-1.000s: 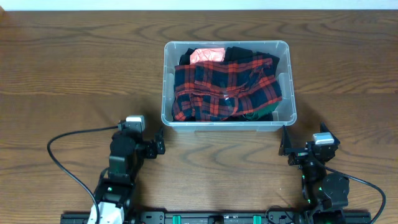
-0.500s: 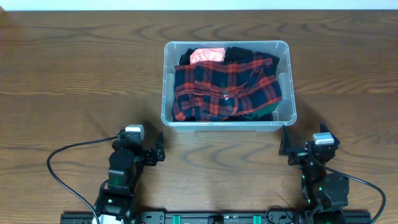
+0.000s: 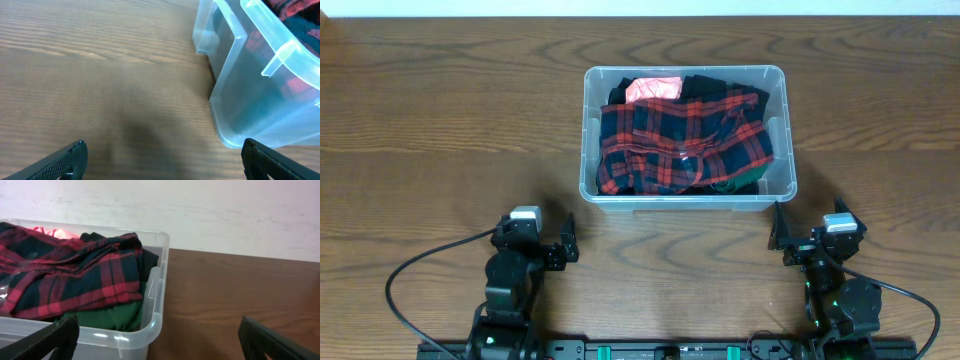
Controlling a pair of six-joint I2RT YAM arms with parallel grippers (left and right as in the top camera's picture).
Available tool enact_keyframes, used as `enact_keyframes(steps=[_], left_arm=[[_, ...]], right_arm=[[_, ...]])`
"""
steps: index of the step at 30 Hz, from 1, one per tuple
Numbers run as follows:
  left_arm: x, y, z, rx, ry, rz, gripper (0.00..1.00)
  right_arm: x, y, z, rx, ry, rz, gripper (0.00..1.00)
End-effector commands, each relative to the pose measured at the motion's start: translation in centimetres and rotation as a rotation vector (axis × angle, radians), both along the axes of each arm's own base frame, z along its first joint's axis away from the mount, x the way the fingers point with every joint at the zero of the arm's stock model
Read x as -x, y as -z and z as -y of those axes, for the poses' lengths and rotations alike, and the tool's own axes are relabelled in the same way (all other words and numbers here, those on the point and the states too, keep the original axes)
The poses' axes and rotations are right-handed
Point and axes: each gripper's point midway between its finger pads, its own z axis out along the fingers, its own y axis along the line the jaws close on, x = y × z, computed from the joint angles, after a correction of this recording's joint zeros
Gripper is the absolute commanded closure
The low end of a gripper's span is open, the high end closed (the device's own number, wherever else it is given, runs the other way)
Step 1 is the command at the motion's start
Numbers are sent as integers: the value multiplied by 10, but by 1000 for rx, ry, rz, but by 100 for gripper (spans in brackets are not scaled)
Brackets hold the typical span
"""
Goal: Pack container
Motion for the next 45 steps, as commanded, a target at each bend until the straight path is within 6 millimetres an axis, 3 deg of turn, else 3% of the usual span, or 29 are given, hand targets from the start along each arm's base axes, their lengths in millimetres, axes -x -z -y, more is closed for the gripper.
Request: enact_keyframes(steps=[1,21,31,45], left_arm=[[4,0,-3,-12,0,7,2],[2,-61,-11,-20,-27,282,2],[1,-61,-15,-164,2,295,2],[1,-61,-15,-169,3,297,2]], right_arm=[[0,0,4,9,17,1,1],[0,0,4,9,17,1,1],[0,0,4,9,17,1,1],[0,0,4,9,17,1,1]])
